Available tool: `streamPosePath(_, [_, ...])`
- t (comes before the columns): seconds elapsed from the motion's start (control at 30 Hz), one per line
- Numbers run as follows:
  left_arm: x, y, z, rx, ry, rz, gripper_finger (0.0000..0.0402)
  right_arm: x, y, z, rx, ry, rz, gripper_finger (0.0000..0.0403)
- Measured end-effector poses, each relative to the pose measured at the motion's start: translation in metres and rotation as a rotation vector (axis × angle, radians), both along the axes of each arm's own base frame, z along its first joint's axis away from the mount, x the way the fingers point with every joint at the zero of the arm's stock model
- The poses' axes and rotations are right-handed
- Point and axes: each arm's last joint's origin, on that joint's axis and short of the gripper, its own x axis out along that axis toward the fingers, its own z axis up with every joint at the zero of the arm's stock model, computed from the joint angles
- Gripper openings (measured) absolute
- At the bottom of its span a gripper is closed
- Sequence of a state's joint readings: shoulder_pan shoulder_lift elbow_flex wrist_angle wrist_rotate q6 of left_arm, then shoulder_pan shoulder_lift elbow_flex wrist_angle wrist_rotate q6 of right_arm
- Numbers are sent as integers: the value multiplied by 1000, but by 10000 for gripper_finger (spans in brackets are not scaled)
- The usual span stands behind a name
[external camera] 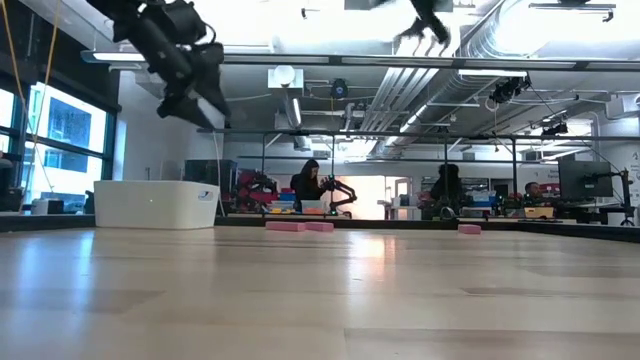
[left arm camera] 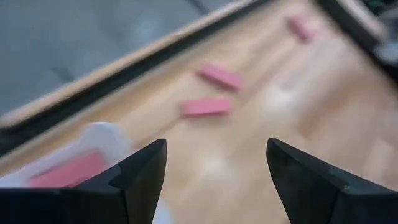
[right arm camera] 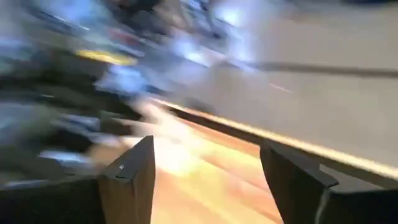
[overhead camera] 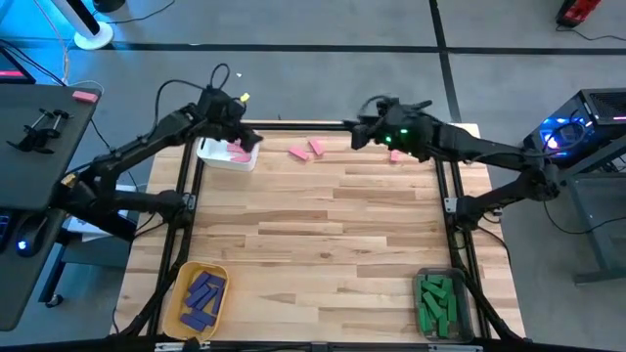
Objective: Sort blocks
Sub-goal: Put the pink block into the white bin
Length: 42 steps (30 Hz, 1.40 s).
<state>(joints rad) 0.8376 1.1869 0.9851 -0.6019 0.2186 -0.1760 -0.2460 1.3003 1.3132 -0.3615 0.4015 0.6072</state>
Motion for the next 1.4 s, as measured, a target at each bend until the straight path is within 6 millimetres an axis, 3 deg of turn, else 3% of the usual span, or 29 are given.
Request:
streamPosePath(0.1, [3, -17, -4, 17, -87, -56, 263, -16, -15, -31, 99, 291, -177, 186])
streamPosePath(0.17, [4, -27, -9, 20, -156, -55, 263, -28, -22, -53, 166, 451, -275, 134])
streamPosePath(0.27, [5, -43, -21, 3, -261, -49, 263, -44, -31, -87, 254, 549, -360, 34])
streamPosePath(0.3, [6, -48, -25, 0, -302, -51, 263, -48, -33, -101, 292, 557, -368, 18])
streamPosePath(0.43, [7, -65, -35, -22, -455, -65, 263, -56, -36, -152, 424, 494, -378, 18])
streamPosePath(0.53, [7, -75, -34, -31, -558, -85, 264, -66, -39, -179, 469, 474, -446, 3])
streamPosePath(0.83, [11, -83, -21, -28, -709, -117, 264, -94, -62, -216, 506, 482, -681, 0])
streamPosePath(1.23, [12, -83, -21, -70, -724, -94, 264, -82, -78, -252, 548, 490, -746, 0])
streamPosePath(1.4, [12, -83, -21, -80, -728, -88, 264, -81, -79, -255, 541, 503, -748, 0])
